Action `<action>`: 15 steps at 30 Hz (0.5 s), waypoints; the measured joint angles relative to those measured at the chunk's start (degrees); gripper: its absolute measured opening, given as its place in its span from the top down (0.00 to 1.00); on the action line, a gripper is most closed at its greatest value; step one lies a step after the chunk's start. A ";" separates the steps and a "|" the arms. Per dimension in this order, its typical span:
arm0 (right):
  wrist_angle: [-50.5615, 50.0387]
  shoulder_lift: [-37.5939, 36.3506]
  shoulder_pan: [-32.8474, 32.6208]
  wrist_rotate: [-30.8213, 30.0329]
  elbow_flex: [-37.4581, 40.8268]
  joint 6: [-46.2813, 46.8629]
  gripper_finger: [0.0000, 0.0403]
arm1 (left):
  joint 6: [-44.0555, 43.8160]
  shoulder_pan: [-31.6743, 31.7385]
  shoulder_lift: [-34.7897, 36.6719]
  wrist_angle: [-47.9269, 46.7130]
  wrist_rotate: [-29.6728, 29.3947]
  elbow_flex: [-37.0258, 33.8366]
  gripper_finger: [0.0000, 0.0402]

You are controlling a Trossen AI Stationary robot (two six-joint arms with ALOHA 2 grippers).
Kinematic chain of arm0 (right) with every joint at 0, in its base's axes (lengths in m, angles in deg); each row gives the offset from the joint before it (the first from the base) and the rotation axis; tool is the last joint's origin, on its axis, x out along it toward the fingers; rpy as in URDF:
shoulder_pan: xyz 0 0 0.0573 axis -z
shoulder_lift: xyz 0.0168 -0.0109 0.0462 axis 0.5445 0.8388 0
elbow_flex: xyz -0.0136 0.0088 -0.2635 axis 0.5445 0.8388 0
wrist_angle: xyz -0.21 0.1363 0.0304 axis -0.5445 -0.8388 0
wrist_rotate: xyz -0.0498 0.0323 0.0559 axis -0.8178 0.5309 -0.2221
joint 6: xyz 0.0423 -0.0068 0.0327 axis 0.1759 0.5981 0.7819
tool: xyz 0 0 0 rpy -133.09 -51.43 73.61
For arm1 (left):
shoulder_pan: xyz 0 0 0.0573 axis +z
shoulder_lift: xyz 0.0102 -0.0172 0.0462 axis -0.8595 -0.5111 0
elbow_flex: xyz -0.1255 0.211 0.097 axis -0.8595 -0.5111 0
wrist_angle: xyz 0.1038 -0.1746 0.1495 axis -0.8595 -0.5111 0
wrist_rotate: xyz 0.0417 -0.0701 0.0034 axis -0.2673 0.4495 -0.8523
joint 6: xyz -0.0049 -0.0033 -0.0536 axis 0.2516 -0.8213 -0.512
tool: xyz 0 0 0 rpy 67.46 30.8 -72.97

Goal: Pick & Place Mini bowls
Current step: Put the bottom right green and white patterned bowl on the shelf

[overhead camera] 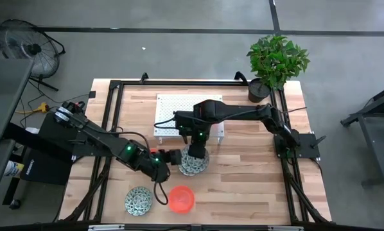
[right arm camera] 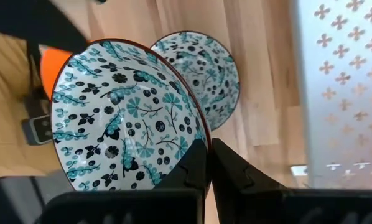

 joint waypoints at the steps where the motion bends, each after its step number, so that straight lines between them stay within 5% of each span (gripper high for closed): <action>1: 0.04 0.00 0.22 0.53 0.00 0.46 1.00 | 0.00 -0.02 0.00 -0.74 -0.70 0.00 0.59; 15: -0.16 0.02 3.67 2.86 0.00 3.95 1.00 | -1.29 -0.04 0.00 -11.14 -5.61 0.00 0.59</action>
